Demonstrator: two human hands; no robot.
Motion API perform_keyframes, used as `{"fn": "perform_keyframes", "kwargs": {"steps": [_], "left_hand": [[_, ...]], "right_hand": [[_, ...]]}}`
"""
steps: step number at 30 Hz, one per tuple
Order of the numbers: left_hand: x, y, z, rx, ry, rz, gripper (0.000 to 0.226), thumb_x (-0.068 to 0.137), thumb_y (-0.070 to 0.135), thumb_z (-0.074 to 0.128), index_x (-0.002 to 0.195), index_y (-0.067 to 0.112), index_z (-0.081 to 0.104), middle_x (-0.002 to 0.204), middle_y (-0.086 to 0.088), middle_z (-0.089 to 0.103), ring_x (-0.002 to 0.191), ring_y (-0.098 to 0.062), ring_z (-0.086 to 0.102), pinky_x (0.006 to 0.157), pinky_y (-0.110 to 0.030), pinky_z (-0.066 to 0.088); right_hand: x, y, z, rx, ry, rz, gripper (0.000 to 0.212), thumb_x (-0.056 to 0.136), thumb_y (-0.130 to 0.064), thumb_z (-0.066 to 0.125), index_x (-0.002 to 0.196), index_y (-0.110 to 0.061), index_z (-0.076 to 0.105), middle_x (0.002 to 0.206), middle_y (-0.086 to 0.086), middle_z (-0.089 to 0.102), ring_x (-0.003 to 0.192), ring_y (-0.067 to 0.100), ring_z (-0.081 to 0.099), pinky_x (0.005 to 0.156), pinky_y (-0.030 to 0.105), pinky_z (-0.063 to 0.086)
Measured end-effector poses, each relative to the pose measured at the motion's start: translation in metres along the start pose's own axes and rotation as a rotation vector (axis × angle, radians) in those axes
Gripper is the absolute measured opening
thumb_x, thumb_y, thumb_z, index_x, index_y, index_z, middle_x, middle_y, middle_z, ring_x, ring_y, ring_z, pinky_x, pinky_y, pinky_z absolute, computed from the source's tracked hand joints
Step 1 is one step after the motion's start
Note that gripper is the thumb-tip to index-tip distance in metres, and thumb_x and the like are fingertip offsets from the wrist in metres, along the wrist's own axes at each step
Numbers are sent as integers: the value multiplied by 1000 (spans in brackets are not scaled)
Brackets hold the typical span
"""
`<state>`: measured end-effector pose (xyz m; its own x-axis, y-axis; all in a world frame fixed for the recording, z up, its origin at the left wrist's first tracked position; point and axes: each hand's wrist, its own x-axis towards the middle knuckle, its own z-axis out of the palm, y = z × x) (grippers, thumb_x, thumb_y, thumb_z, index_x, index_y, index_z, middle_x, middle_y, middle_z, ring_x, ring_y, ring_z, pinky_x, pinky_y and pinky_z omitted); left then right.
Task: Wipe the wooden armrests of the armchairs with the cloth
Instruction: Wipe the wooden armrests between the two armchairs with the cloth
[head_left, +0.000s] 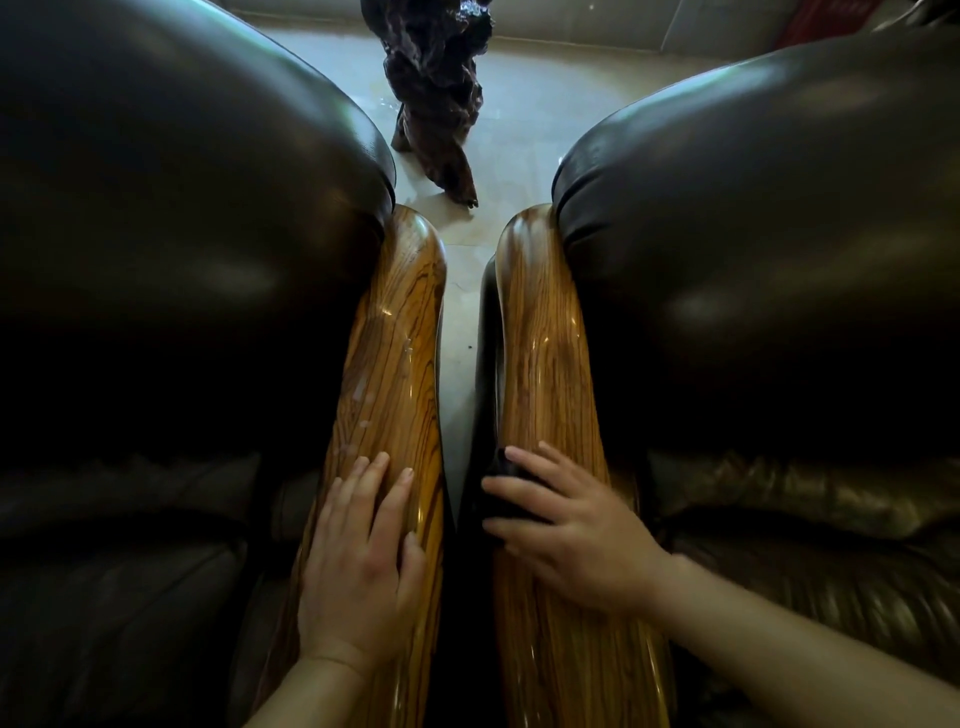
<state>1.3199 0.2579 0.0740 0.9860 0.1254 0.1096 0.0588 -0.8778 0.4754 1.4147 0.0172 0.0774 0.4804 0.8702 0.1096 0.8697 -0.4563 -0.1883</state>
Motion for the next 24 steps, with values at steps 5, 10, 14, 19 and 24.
{"fn": "perform_keyframes", "kwargs": {"steps": [5, 10, 14, 19, 24], "left_hand": [[-1, -1, 2, 0, -3, -9, 55, 89, 33, 39, 143, 23, 40, 154, -2, 33, 147, -15, 17, 117, -47, 23], [-2, -2, 2, 0, -5, -11, 54, 90, 33, 39, 143, 22, 41, 153, -3, 34, 147, -15, 18, 116, -47, 23], [-3, 0, 2, -1, -11, -11, 55, 89, 33, 39, 143, 21, 41, 154, -3, 34, 147, -12, 14, 118, -45, 20], [-2, 1, 1, 2, -5, -5, 54, 90, 31, 40, 142, 19, 42, 153, -4, 35, 147, -16, 19, 117, -46, 22], [-1, 2, 0, 10, 15, -1, 54, 90, 33, 40, 143, 20, 41, 153, -4, 34, 146, -15, 18, 116, -46, 21]], "right_hand": [[73, 66, -23, 31, 182, 505, 40, 100, -43, 42, 137, -35, 55, 158, -1, 33, 150, 26, 17, 118, 53, 20], [55, 46, -6, 68, 246, 683, 50, 102, -50, 33, 149, -36, 37, 164, -6, 15, 152, 21, 3, 120, 52, 19], [-39, -33, 12, 69, 87, 445, 50, 103, -51, 32, 152, -43, 26, 166, -5, 7, 153, 28, 3, 113, 57, 28], [19, 32, -14, 232, 199, 682, 52, 100, -51, 34, 151, -40, 30, 166, -6, 5, 153, 21, -2, 120, 53, 20], [82, 67, -17, 223, 299, 880, 51, 101, -45, 41, 149, -29, 40, 164, 2, 10, 150, 29, 6, 119, 52, 21]]}}
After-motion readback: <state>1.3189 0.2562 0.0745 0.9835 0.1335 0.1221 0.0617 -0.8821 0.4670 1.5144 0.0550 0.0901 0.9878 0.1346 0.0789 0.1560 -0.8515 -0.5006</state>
